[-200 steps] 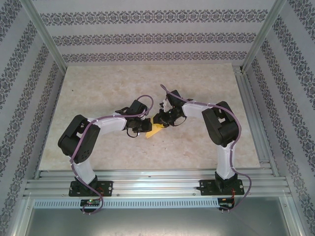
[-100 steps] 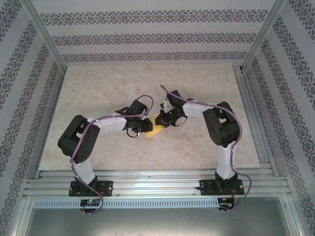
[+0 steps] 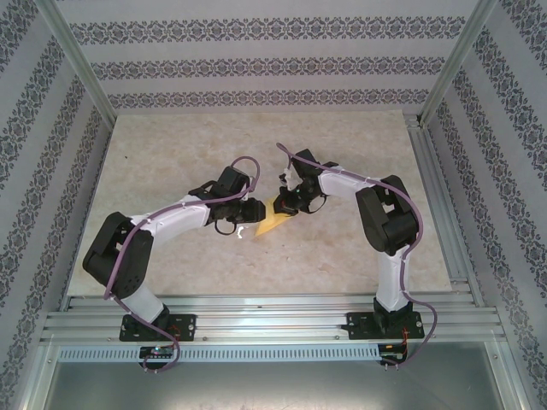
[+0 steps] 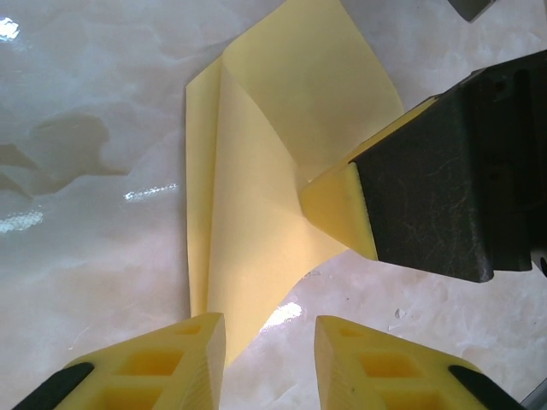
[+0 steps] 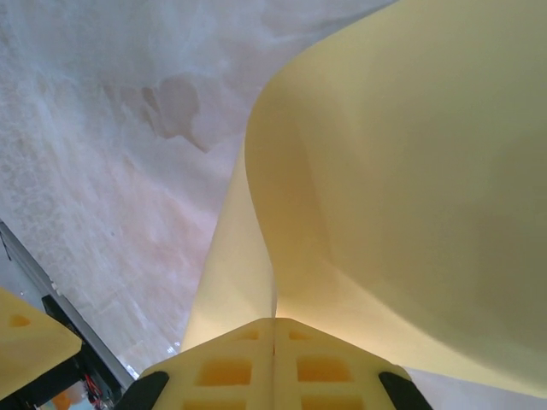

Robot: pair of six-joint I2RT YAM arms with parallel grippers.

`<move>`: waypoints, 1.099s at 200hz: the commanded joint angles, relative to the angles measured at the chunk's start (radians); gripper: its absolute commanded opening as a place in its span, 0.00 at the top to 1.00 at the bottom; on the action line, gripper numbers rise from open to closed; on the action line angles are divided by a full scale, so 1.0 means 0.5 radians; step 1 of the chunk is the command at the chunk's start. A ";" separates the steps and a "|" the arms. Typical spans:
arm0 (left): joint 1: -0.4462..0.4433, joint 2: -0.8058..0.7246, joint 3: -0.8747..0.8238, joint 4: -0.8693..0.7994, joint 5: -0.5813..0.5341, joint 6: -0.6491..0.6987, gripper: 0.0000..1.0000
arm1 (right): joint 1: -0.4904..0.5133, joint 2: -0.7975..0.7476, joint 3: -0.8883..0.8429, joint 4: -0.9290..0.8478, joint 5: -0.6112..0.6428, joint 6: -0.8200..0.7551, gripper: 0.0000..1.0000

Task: Fold a paper plane with a square sheet of paper (fold left side to right side)
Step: Third fold the triangle at the center of the table.

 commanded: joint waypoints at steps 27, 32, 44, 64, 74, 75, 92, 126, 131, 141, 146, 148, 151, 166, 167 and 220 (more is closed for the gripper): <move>0.010 0.133 0.047 0.023 0.094 0.018 0.75 | -0.020 0.065 0.058 -0.056 0.053 -0.093 1.00; 0.010 0.147 0.050 0.036 0.113 0.020 0.76 | -0.020 0.071 0.063 -0.057 0.055 -0.093 1.00; 0.007 0.180 0.062 0.047 0.135 0.016 0.79 | -0.017 0.081 0.072 -0.059 0.044 -0.093 1.00; -0.002 0.220 0.062 0.080 0.154 0.009 0.80 | -0.014 0.094 0.080 -0.062 0.037 -0.097 1.00; -0.005 0.238 0.065 0.086 0.159 0.007 0.81 | -0.014 0.100 0.084 -0.062 0.037 -0.099 1.00; -0.007 0.239 0.064 0.089 0.160 0.006 0.81 | -0.014 0.101 0.085 -0.062 0.039 -0.099 1.00; -0.015 0.260 0.066 0.105 0.159 0.000 0.83 | -0.011 0.118 0.100 -0.076 0.049 -0.110 1.00; -0.024 0.274 0.085 0.090 0.132 0.005 0.84 | -0.002 0.147 0.125 -0.083 0.051 -0.117 1.00; -0.028 0.274 0.087 0.084 0.126 0.005 0.85 | -0.001 0.149 0.129 -0.083 0.053 -0.121 1.00; -0.027 0.268 0.090 0.076 0.114 0.009 0.85 | -0.001 0.157 0.134 -0.088 0.053 -0.123 1.00; -0.028 0.262 0.092 0.066 0.104 0.013 0.85 | -0.002 0.162 0.138 -0.087 0.056 -0.124 1.00; -0.027 0.259 0.089 0.064 0.099 0.015 0.85 | -0.002 0.161 0.138 -0.086 0.056 -0.125 1.00; -0.029 0.255 0.088 0.060 0.092 0.015 0.86 | 0.001 0.163 0.138 -0.086 0.053 -0.124 1.00; -0.029 0.238 0.093 0.022 0.054 0.033 0.86 | 0.003 0.172 0.144 -0.087 0.054 -0.124 1.00; -0.028 0.235 0.093 0.018 0.051 0.035 0.86 | 0.004 0.173 0.144 -0.087 0.053 -0.124 1.00; -0.030 0.153 0.090 -0.004 0.020 0.042 0.86 | 0.023 0.201 0.172 -0.096 0.059 -0.126 1.00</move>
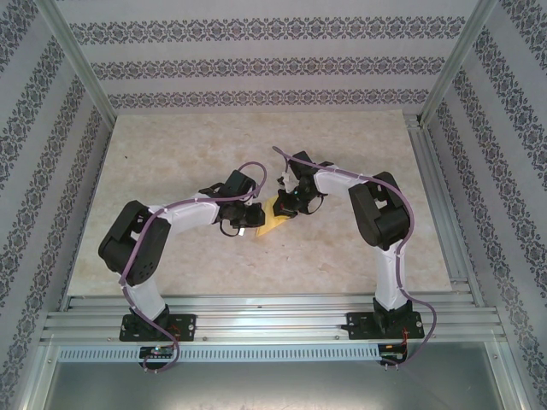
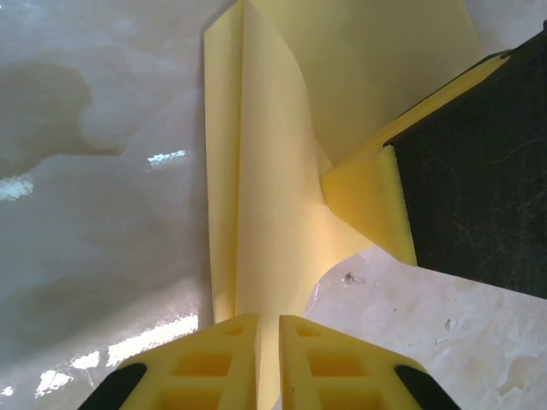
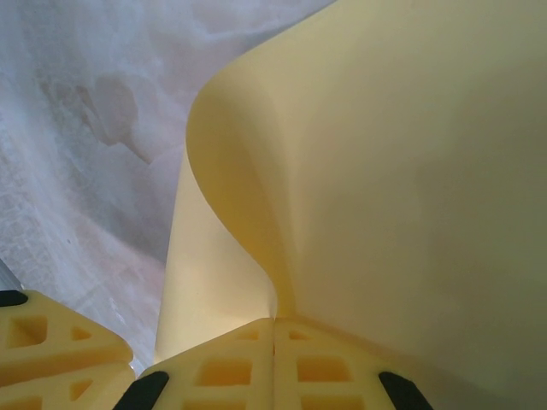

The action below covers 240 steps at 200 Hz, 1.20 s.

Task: Fold a paper plane with a square sheet of paper (fold left side to right side)
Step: Third fold the triangle at the center of the table.

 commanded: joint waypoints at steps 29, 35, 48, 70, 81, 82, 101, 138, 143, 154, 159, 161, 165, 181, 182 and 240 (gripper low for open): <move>-0.018 -0.083 0.052 0.020 0.033 0.031 0.86 | 0.025 0.062 0.071 -0.020 0.036 -0.051 1.00; -0.020 -0.075 0.060 0.019 0.040 0.034 0.86 | 0.030 0.063 0.075 -0.027 0.044 -0.053 1.00; -0.033 -0.051 0.079 0.019 0.051 0.041 0.86 | 0.030 0.068 0.078 -0.034 0.044 -0.057 1.00; -0.061 -0.003 0.121 0.031 0.066 0.037 0.86 | 0.036 0.079 0.081 -0.043 0.047 -0.064 1.00; -0.076 0.028 0.151 0.028 0.068 0.037 0.86 | 0.036 0.081 0.081 -0.042 0.048 -0.067 1.00; -0.078 0.030 0.152 0.028 0.070 0.036 0.86 | 0.036 0.081 0.081 -0.043 0.048 -0.066 1.00; -0.099 0.076 0.194 0.022 0.068 0.040 0.86 | 0.039 0.091 0.081 -0.043 0.047 -0.065 1.00; -0.121 0.144 0.226 0.016 0.067 0.045 0.86 | 0.045 0.096 0.075 -0.039 0.046 -0.060 1.00; -0.125 0.149 0.219 0.022 0.066 0.048 0.86 | 0.045 0.094 0.075 -0.040 0.049 -0.060 1.00; -0.126 0.159 0.213 0.020 0.047 0.045 0.87 | 0.045 0.097 0.075 -0.041 0.050 -0.060 1.00; -0.124 0.161 0.206 0.018 0.034 0.048 0.87 | 0.045 0.097 0.078 -0.041 0.051 -0.060 1.00; -0.124 0.163 0.206 0.015 0.028 0.049 0.87 | 0.045 0.097 0.078 -0.042 0.053 -0.060 1.00; -0.124 0.165 0.202 0.009 0.021 0.053 0.87 | 0.044 0.097 0.078 -0.044 0.055 -0.060 1.00; -0.124 0.177 0.196 -0.014 -0.009 0.066 0.87 | 0.044 0.100 0.081 -0.050 0.056 -0.063 1.00; -0.124 0.178 0.196 -0.016 -0.009 0.067 0.87 | 0.045 0.100 0.081 -0.050 0.056 -0.063 1.00; -0.121 0.202 0.152 -0.041 -0.095 0.086 0.88 | 0.045 0.101 0.090 -0.065 0.062 -0.071 1.00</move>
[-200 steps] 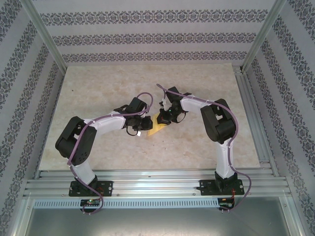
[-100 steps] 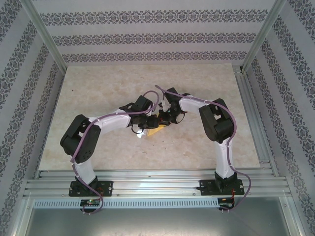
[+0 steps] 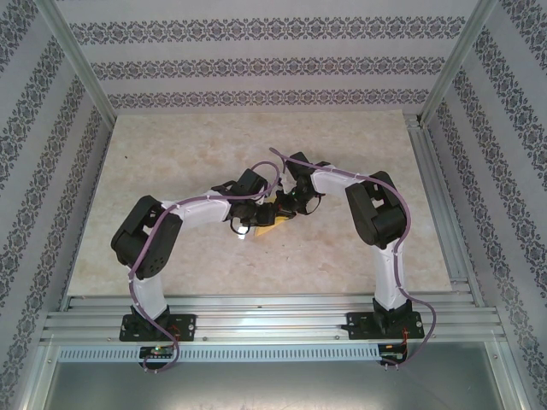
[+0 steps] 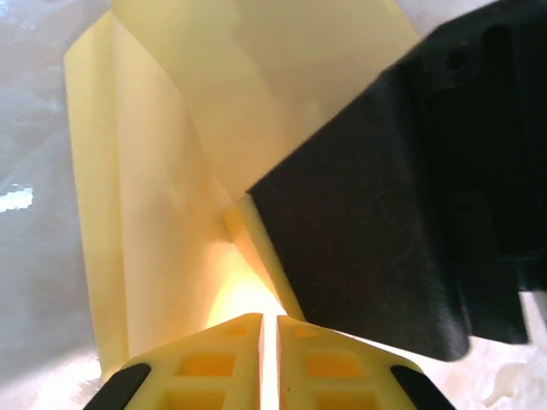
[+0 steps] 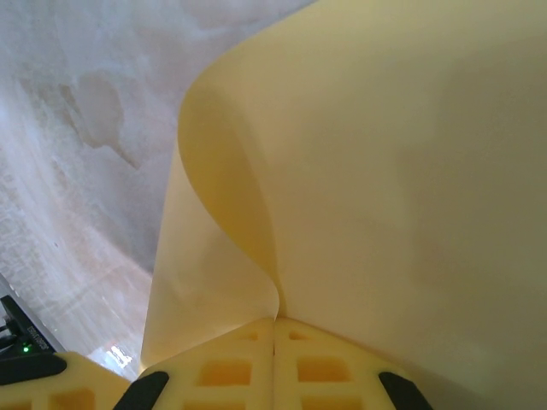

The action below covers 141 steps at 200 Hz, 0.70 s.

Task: Fold a paper plane with a square sheet of paper (fold left side to right side)
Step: Third fold the triangle at the center of the table.

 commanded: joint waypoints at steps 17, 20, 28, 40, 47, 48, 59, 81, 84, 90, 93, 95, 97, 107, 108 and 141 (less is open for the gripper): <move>-0.015 -0.007 -0.077 -0.016 -0.114 0.041 0.89 | 0.019 0.049 0.043 -0.037 0.044 -0.054 1.00; -0.013 -0.016 -0.088 -0.002 -0.109 0.037 0.89 | 0.017 0.050 0.043 -0.037 0.041 -0.053 1.00; -0.008 -0.042 -0.131 0.058 -0.090 0.022 0.89 | 0.018 0.050 0.044 -0.034 0.040 -0.053 1.00; -0.001 -0.072 -0.173 0.099 -0.067 0.006 0.90 | 0.016 0.048 0.043 -0.037 0.044 -0.047 1.00; 0.001 -0.080 -0.180 0.089 -0.070 0.012 0.89 | 0.016 0.048 0.046 -0.036 0.043 -0.049 1.00; 0.002 -0.080 -0.179 0.086 -0.072 0.012 0.90 | 0.016 0.049 0.046 -0.037 0.045 -0.049 1.00; 0.005 -0.077 -0.172 0.065 -0.076 0.027 0.90 | 0.016 0.048 0.049 -0.039 0.046 -0.048 1.00; 0.010 -0.057 -0.178 0.064 -0.081 0.026 0.90 | 0.018 0.050 0.055 -0.046 0.046 -0.053 1.00; 0.010 -0.056 -0.180 0.066 -0.082 0.024 0.90 | 0.017 0.049 0.055 -0.046 0.044 -0.053 1.00; 0.009 -0.053 -0.183 0.070 -0.085 0.022 0.90 | 0.019 0.051 0.055 -0.049 0.046 -0.055 1.00; 0.011 -0.054 -0.184 0.072 -0.085 0.023 0.90 | 0.019 0.053 0.055 -0.049 0.049 -0.055 1.00; 0.011 -0.053 -0.184 0.073 -0.087 0.021 0.90 | 0.019 0.053 0.055 -0.050 0.049 -0.053 1.00; 0.011 -0.051 -0.186 0.071 -0.087 0.019 0.90 | 0.019 0.053 0.055 -0.050 0.049 -0.053 1.00; 0.011 -0.047 -0.187 0.066 -0.102 0.021 0.90 | 0.019 0.056 0.055 -0.052 0.049 -0.056 1.00; 0.010 -0.046 -0.187 0.065 -0.102 0.021 0.90 | 0.019 0.054 0.055 -0.055 0.049 -0.056 1.00; 0.012 -0.052 -0.216 0.052 -0.122 0.024 0.90 | 0.019 0.059 0.061 -0.060 0.055 -0.065 1.00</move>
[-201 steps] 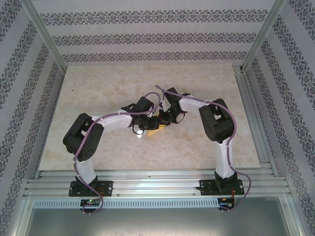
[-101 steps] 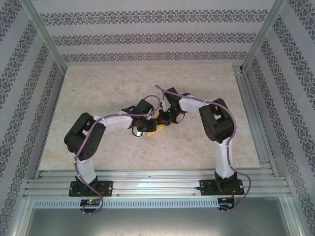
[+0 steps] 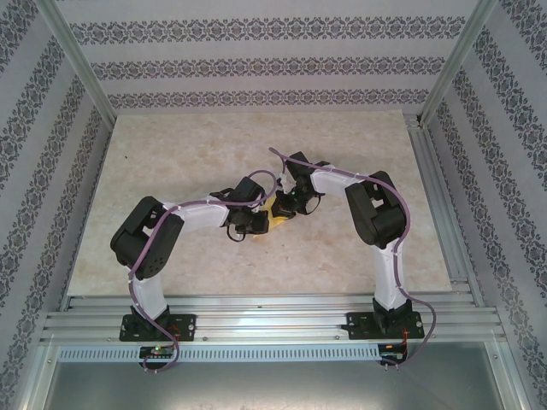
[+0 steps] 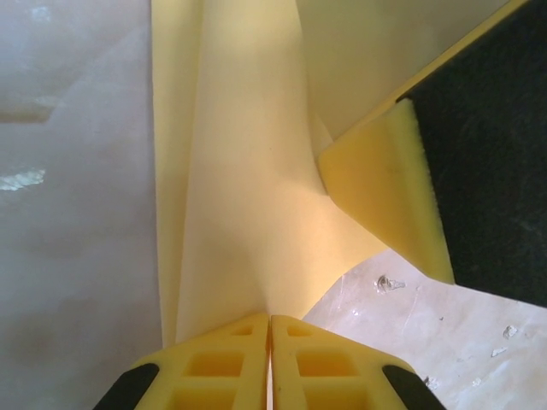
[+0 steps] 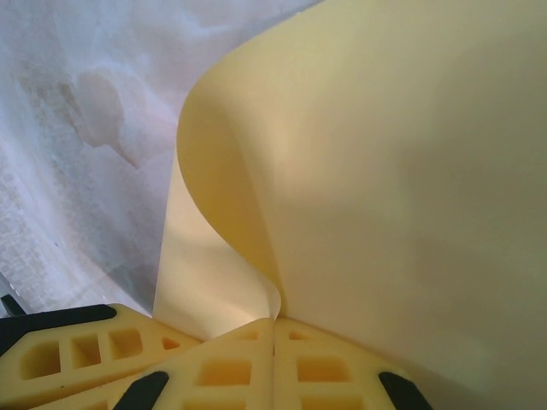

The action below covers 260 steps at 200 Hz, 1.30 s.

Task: Fold a paper plane with a square sheet of paper (fold left side to right side)
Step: Third fold the triangle at the center of the table.

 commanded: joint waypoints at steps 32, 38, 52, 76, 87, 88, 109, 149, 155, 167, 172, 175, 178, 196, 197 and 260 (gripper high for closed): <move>0.009 -0.052 -0.120 0.054 -0.047 0.000 0.90 | 0.017 0.051 0.059 -0.049 0.055 -0.064 1.00; 0.008 -0.054 -0.126 0.059 -0.044 -0.004 0.90 | 0.017 0.053 0.059 -0.049 0.059 -0.064 1.00; 0.009 -0.057 -0.144 0.070 -0.044 -0.013 0.91 | 0.017 0.056 0.068 -0.059 0.063 -0.067 1.00; 0.007 -0.048 -0.159 0.075 -0.056 -0.016 0.91 | 0.010 0.046 0.075 -0.063 0.072 -0.072 0.94; 0.006 -0.044 -0.173 0.076 -0.059 -0.019 0.91 | 0.003 0.022 0.072 -0.063 0.075 -0.072 0.91; 0.007 -0.043 -0.174 0.076 -0.061 -0.020 0.91 | 0.003 0.021 0.072 -0.063 0.076 -0.072 0.90; 0.009 -0.034 -0.191 0.073 -0.079 -0.016 0.91 | -0.032 -0.082 0.057 -0.079 0.120 -0.072 0.82; 0.006 -0.032 -0.200 0.086 -0.068 -0.026 0.91 | -0.144 -0.301 0.003 -0.111 0.194 -0.055 0.83; 0.007 -0.034 -0.197 0.084 -0.068 -0.026 0.91 | -0.140 -0.315 -0.006 -0.100 0.179 -0.038 0.85; 0.006 -0.037 -0.191 0.080 -0.072 -0.020 0.91 | -0.114 -0.331 -0.030 -0.043 0.104 0.013 0.91; 0.007 -0.036 -0.189 0.076 -0.071 -0.020 0.91 | -0.092 -0.329 -0.047 -0.004 0.064 0.047 0.93; 0.005 -0.037 -0.186 0.072 -0.072 -0.018 0.91 | -0.084 -0.326 -0.052 0.006 0.053 0.055 0.93; 0.005 -0.036 -0.181 0.069 -0.071 -0.017 0.91 | -0.067 -0.320 -0.059 0.029 0.032 0.072 0.94; 0.006 -0.040 -0.177 0.060 -0.079 -0.014 0.91 | -0.011 -0.285 -0.091 0.117 -0.012 0.151 0.96; 0.007 -0.039 -0.176 0.059 -0.079 -0.014 0.91 | -0.005 -0.280 -0.095 0.130 -0.013 0.163 0.96; 0.007 -0.042 -0.162 0.036 -0.091 0.001 0.91 | 0.029 -0.139 -0.185 0.259 -0.026 0.256 0.99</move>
